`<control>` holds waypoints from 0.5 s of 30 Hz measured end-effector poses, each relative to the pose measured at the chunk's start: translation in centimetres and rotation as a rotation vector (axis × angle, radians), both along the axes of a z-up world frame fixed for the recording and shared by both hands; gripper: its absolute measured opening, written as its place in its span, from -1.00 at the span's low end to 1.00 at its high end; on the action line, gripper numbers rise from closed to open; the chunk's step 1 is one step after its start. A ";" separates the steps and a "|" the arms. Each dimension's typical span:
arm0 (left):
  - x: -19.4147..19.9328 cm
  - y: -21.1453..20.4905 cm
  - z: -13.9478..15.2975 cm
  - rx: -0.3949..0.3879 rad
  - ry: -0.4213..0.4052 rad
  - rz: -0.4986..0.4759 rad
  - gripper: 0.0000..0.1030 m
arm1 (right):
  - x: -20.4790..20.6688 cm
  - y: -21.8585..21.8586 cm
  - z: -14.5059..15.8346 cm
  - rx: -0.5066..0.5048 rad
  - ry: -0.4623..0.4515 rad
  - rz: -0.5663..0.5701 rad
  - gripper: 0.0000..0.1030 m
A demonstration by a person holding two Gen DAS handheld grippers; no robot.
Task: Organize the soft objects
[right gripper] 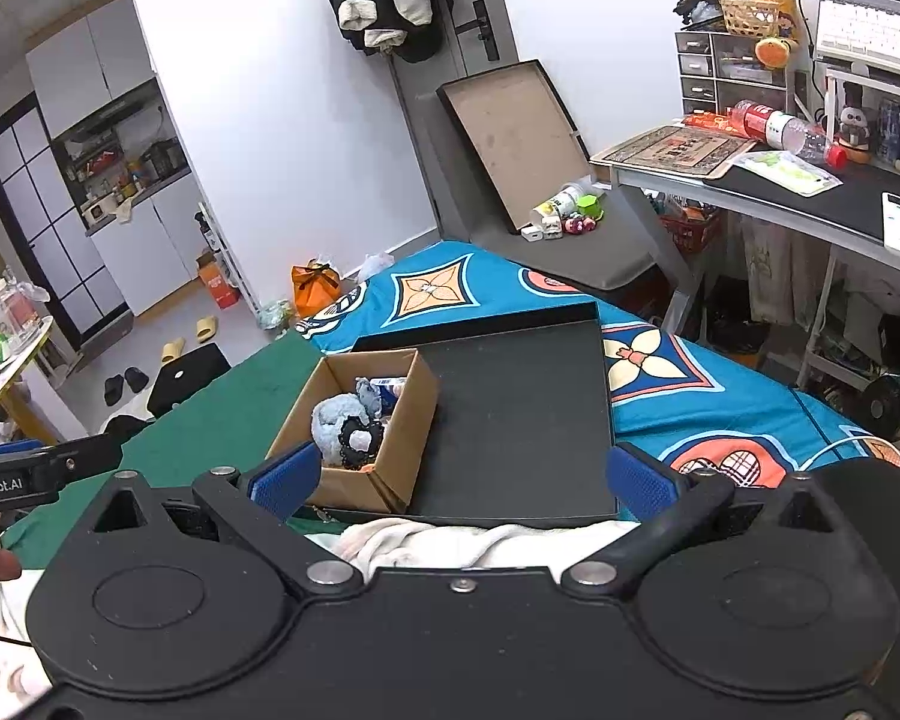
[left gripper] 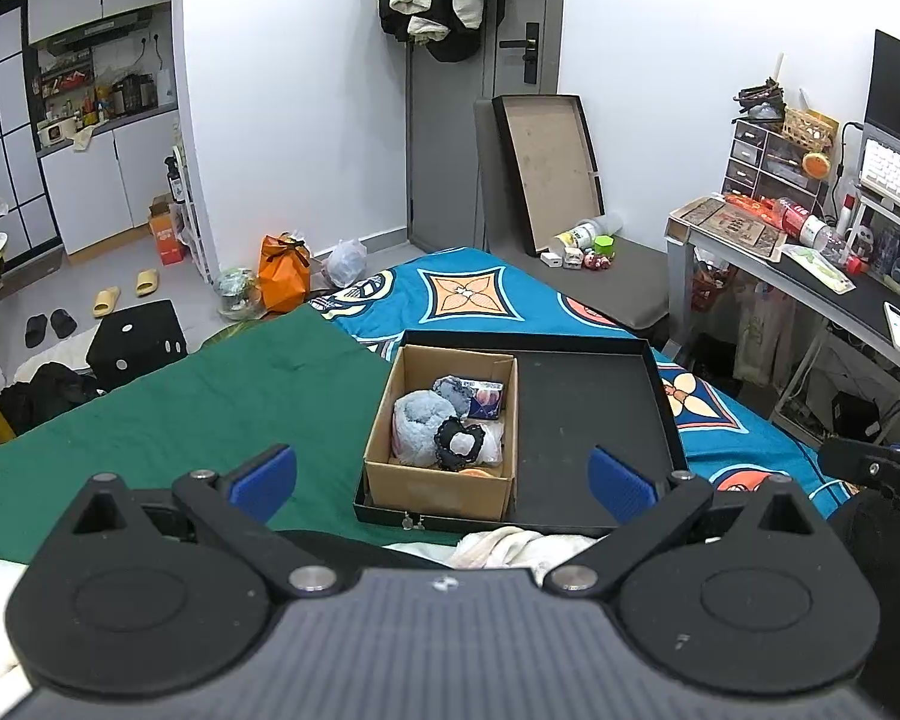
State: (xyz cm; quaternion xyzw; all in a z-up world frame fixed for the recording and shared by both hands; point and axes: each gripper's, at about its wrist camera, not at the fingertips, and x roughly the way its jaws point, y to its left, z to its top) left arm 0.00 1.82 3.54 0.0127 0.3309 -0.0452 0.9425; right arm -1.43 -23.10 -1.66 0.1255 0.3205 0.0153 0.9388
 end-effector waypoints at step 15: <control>-0.5 -0.4 -0.1 -0.006 -0.002 0.002 0.99 | -0.4 0.1 0.2 -0.006 -0.010 0.002 1.00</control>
